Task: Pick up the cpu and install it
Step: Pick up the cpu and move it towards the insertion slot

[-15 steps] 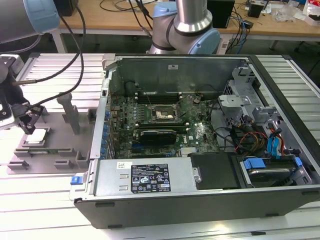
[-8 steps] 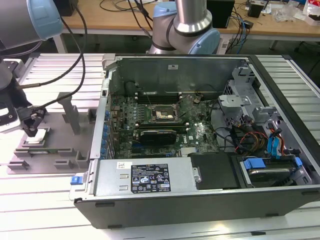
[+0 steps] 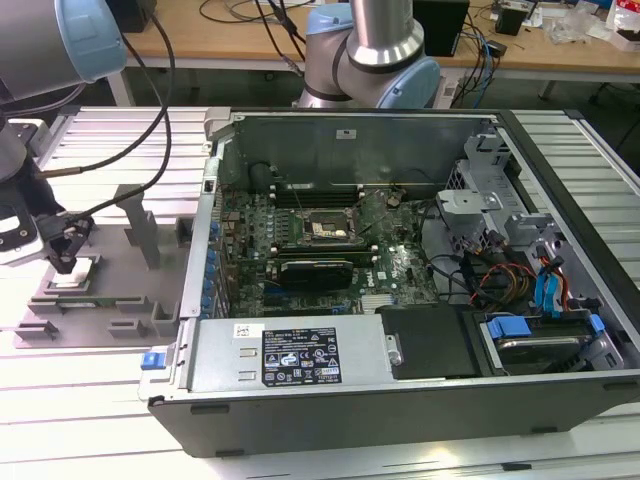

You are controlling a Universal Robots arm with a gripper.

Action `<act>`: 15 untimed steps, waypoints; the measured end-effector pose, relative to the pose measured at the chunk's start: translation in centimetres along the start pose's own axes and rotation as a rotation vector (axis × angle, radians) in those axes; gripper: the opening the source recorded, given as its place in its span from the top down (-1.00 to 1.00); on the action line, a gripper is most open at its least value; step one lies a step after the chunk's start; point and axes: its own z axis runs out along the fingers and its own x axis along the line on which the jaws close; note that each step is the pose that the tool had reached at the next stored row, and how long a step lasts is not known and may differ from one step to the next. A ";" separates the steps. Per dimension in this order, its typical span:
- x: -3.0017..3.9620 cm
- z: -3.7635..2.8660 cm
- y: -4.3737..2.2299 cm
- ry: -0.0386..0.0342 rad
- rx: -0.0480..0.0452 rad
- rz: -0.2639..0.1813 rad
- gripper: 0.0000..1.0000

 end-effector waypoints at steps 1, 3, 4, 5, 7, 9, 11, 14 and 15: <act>0.01 0.00 0.00 0.0000 0.0001 0.000 0.53; 0.02 0.00 0.00 0.0000 0.0002 0.000 0.29; 0.02 0.00 0.00 0.0001 0.0002 0.000 0.17; 0.03 0.00 0.00 0.0001 0.0003 0.000 0.17; 0.03 0.01 0.00 0.0001 0.0003 0.000 -0.07; 0.04 0.01 0.00 0.0000 0.0004 0.000 -0.21; 0.05 0.03 -0.01 0.0001 0.0004 0.000 -0.21; 0.05 0.43 -0.02 0.0000 0.0004 0.000 -0.21; 0.05 0.56 -0.02 0.0000 0.0004 0.000 -0.21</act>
